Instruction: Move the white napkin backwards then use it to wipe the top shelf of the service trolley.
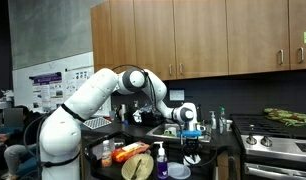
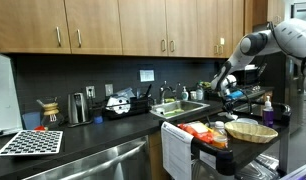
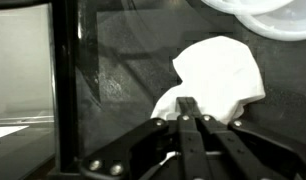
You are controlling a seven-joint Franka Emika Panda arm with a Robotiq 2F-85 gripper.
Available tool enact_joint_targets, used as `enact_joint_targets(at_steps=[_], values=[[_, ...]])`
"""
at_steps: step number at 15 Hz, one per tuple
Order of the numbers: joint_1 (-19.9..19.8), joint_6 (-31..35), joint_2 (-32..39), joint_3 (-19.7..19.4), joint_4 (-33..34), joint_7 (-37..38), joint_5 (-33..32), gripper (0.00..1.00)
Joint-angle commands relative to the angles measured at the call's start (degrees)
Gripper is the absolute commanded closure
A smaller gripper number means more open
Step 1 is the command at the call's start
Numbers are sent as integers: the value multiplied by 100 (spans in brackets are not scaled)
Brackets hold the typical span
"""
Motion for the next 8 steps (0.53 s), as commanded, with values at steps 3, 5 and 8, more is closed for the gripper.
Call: enact_joint_targets(at_steps=[3,5,8], values=[[20,-305,704,135,1059,39,34,100],[0,-451,868,161,1389,17,63,100],[-23,-605,1119,182,1904,-24,73,100]])
